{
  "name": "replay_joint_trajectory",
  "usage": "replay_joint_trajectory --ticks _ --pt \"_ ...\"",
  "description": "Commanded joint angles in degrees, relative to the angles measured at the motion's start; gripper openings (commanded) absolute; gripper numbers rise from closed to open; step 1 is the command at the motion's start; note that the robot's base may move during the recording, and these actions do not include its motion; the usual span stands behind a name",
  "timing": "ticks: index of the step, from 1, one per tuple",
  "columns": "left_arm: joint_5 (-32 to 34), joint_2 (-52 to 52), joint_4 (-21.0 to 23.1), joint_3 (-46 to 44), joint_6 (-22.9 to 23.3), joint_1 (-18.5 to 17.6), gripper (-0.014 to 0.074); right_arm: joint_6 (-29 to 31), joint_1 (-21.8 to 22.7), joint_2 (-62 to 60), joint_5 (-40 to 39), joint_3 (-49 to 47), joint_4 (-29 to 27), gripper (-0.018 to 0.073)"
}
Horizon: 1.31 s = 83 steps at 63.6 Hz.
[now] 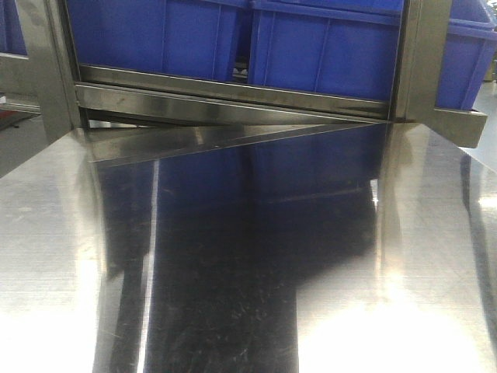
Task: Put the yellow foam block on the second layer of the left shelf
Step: 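Close the right gripper on the yellow block and lift it, then drive the base away from the table holding the block in the right gripper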
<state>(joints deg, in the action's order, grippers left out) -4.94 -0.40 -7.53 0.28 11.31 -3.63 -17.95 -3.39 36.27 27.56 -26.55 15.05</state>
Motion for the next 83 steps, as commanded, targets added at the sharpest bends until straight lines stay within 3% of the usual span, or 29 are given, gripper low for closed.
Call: replay_joint_trajectory --ticks 1,31,83 --pt "4.9 -0.6 0.4 1.6 0.2 0.0 0.0137 0.7 0.3 -5.7 -4.6 -1.0 0.8 0.0299" --pt "4.9 -0.6 0.4 1.6 0.2 0.0 0.0137 0.8 0.3 -30.9 -5.3 -1.0 0.9 0.0299" --pt "4.9 -0.6 0.4 1.6 0.2 0.0 0.0137 0.8 0.3 -31.7 -5.4 -1.0 0.9 0.0299"
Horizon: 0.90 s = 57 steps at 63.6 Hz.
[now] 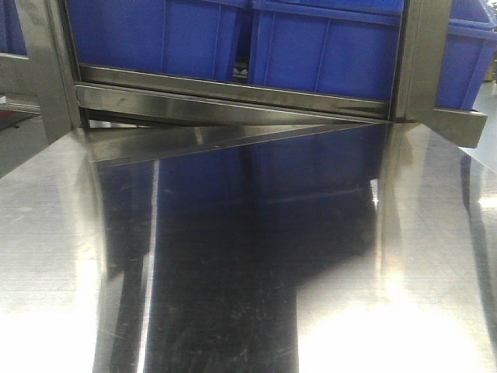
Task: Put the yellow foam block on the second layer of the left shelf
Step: 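Drive the base away from the table holding the block in the right gripper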
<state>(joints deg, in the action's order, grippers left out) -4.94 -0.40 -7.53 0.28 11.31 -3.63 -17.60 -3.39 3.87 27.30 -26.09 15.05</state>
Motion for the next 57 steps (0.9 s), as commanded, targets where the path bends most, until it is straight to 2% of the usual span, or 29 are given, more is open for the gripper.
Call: replay_joint_trajectory --ticks 1,57 --pt "4.9 -0.6 0.4 1.6 0.2 0.0 0.0137 0.4 0.3 0.7 -5.1 -1.5 0.9 0.0299" --pt "4.9 -0.6 0.4 1.6 0.2 0.0 0.0137 0.4 0.3 0.7 -5.1 -1.5 0.9 0.0299"
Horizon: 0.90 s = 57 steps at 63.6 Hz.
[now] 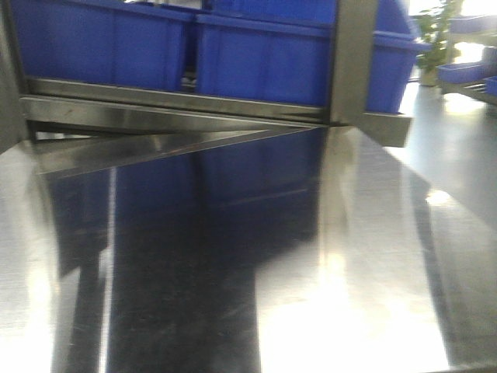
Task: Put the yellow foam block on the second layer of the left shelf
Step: 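Drive the base away from the table holding the block in the right gripper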
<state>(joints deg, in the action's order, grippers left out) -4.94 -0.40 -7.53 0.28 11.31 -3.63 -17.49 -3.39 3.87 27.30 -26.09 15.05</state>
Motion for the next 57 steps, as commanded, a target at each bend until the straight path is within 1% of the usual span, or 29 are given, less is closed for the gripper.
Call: replay_joint_trajectory --ticks 1,57 --pt "4.9 -0.6 0.4 1.6 0.2 0.0 0.0137 0.3 0.3 0.7 -5.1 -1.5 0.9 0.0299" --pt "4.9 -0.8 0.4 1.6 0.2 0.0 0.0137 0.3 0.3 1.3 -4.4 -1.5 0.9 0.0299"
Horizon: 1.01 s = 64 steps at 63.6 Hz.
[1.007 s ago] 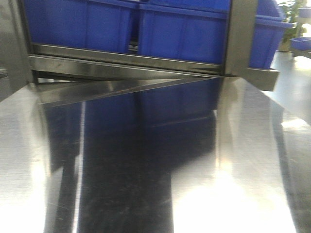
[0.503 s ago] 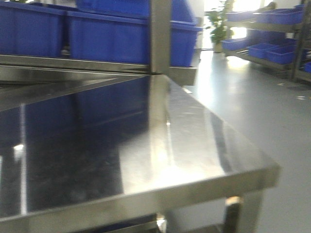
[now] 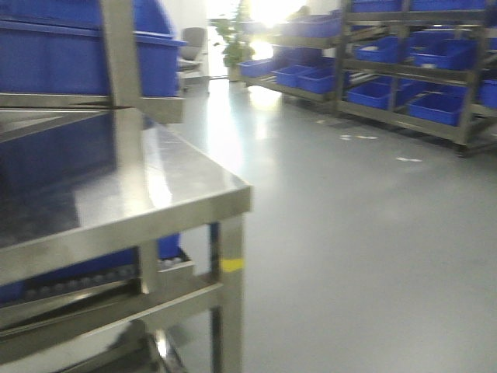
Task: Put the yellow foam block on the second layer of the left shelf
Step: 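Drive the base away from the table holding the block in the right gripper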
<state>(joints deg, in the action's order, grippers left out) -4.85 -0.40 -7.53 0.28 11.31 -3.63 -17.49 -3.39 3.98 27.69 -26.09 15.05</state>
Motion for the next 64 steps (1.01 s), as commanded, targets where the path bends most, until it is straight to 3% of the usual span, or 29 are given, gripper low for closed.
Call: replay_joint_trajectory --ticks 1,64 --pt "4.8 -0.8 0.4 1.6 0.2 0.0 0.0137 0.3 0.3 1.2 -4.8 -1.5 0.9 0.0299" --pt "4.8 -0.8 0.4 1.6 0.2 0.0 0.0137 0.3 0.3 1.2 -4.8 -1.5 0.9 0.0299"
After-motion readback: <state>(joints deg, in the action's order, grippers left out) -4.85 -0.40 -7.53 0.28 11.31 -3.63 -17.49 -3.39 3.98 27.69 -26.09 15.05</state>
